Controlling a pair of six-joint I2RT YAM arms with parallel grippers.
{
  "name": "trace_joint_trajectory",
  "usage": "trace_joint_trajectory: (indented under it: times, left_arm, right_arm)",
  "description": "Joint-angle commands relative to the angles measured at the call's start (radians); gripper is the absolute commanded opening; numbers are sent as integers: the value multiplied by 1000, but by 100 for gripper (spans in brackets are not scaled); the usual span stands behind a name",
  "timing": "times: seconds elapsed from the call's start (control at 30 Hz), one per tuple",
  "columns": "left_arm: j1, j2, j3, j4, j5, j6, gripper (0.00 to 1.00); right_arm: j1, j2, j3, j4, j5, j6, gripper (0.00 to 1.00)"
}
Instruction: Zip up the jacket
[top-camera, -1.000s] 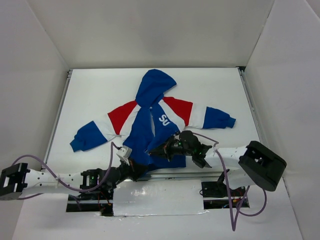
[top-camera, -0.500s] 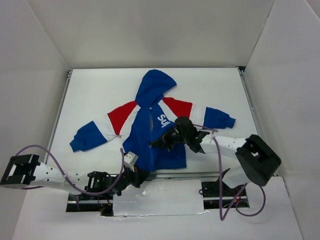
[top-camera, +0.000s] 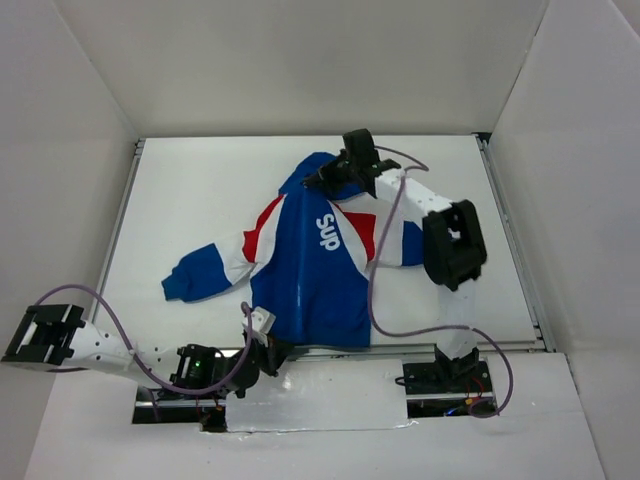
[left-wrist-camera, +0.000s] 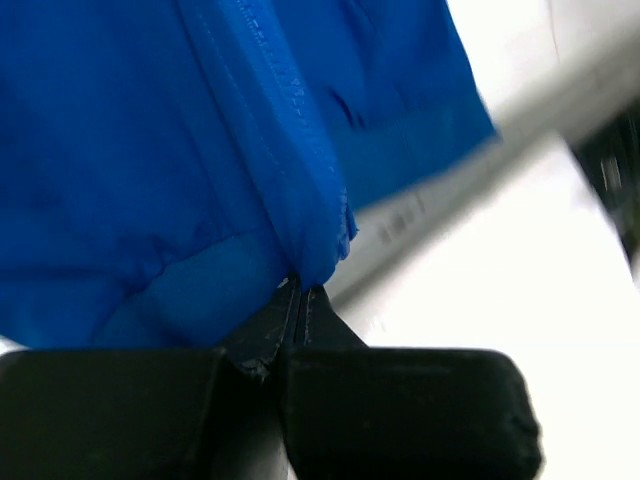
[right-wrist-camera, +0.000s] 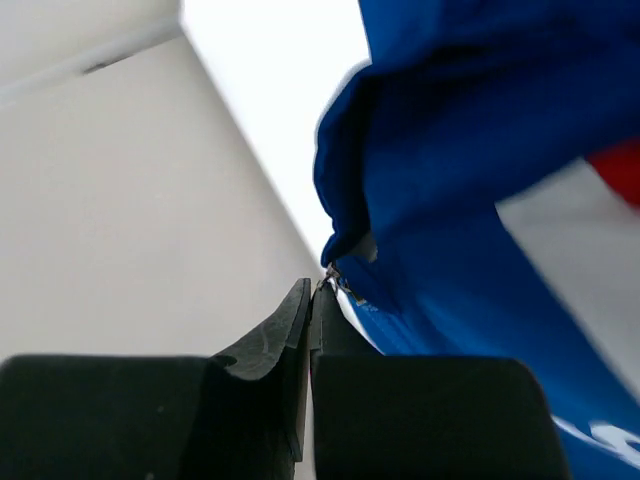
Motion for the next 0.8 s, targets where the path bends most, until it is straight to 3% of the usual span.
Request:
trace_joint_trajectory:
  times: [0.0,0.03,0.07,0.13,0.2,0.27,0.37,0.4,0.47,0.5,0.53,0.63,0.67,0.73,0.77]
  left_arm:
    - [-22,-3,38,-63,-6,-68,0]
    - [-20,-1,39,-71,-22,-88,0]
    - [-20,1,39,-86,-52,-103,0]
    - [-11,11,38,-88,-66,-143,0]
    - [-2,36,33,-82,-77,-174,0]
    - [3,56,41,-97,-86,-204,0]
    - [8,99,74,-116,-89,-205,1]
    - [12,120,91,-163,-100,-223,7]
    - [14,140,148,-224,-114,-238,42]
    - [14,148,171,-270,-138,-290,60]
    - [14,154,217,-385,-147,-312,83]
    - [12,134,296,-587,-187,-385,99]
    - [12,125,315,-637,-196,-402,99]
    - [15,100,372,-723,-227,-444,99]
    - [36,97,395,-840,-235,-473,99]
  right_arm:
    - [-102,290,408,-70,31,-260,0]
    - [-114,351,531,-125,29,-309,0]
    - [-120,414,759,-217,20,-391,0]
    - [-143,544,980,-285,-22,-424,0]
    - [-158,533,948,-215,-63,-412,0]
    - [-174,486,789,-73,-98,-394,0]
    - [-177,478,761,-31,-161,-433,0]
    - [-177,501,782,-28,-183,-444,0]
    - [-177,525,810,-23,-247,-456,6]
    - [-183,535,822,-26,-258,-460,13]
    - [-185,534,837,-26,-264,-467,27]
    - [-192,509,879,-38,-284,-499,45]
    - [-192,493,900,-58,-284,-510,57]
    - [-201,459,916,-89,-299,-538,69]
    - [-203,410,908,-101,-307,-552,76]
